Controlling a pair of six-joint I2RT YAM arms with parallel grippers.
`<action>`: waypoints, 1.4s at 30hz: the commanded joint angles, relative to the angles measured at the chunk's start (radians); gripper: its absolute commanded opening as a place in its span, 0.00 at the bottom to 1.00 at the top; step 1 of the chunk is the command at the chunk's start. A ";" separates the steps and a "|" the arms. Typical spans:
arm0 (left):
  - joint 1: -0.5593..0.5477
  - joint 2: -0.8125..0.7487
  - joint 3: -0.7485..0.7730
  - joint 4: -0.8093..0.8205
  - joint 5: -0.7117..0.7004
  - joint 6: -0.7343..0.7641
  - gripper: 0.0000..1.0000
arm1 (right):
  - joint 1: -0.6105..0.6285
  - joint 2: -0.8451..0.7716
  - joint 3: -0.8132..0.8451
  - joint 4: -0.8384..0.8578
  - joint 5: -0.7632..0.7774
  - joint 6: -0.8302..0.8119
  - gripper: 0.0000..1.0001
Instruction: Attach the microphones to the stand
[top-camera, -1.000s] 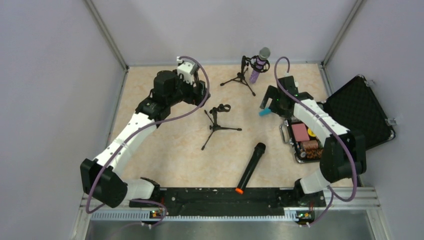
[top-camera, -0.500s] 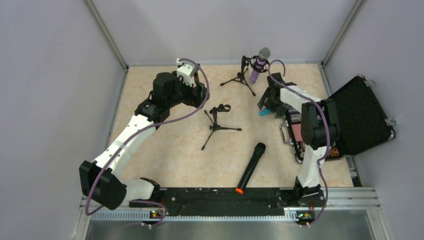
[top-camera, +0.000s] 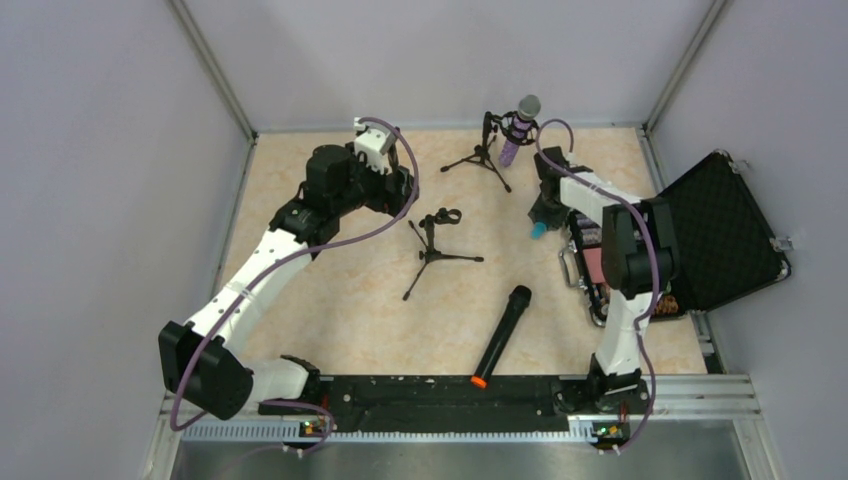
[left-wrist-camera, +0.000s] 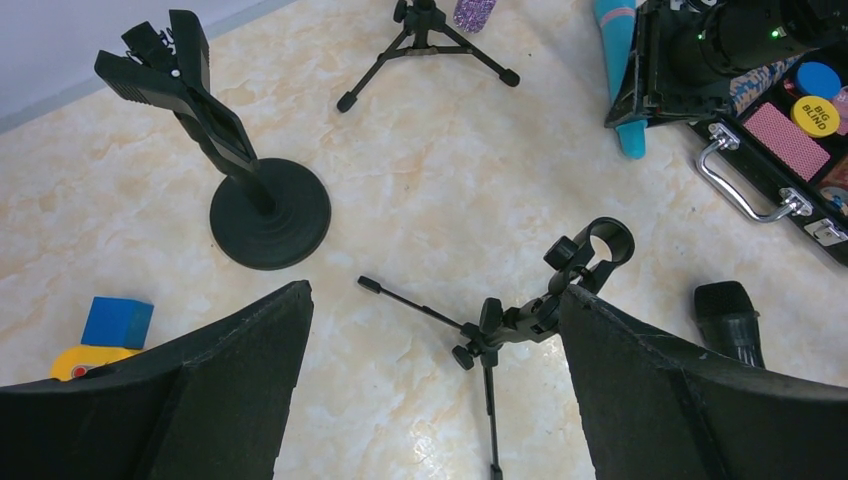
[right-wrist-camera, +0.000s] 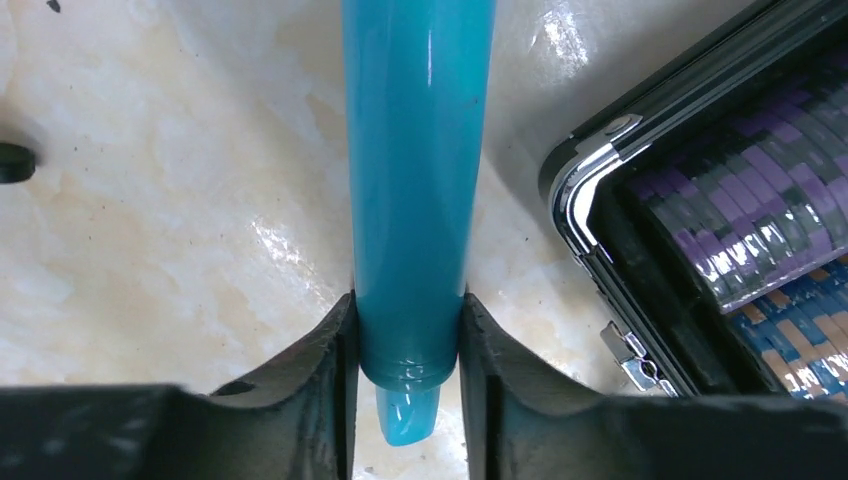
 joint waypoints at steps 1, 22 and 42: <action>0.002 -0.016 -0.002 0.030 0.022 0.010 0.97 | 0.034 -0.016 -0.105 0.029 -0.028 -0.022 0.25; 0.002 -0.016 0.000 0.025 0.034 0.016 0.96 | 0.313 -0.180 -0.439 0.061 0.076 -0.194 0.27; 0.002 -0.017 -0.003 0.022 0.032 0.016 0.95 | 0.157 -0.132 -0.133 0.011 0.014 -0.339 0.89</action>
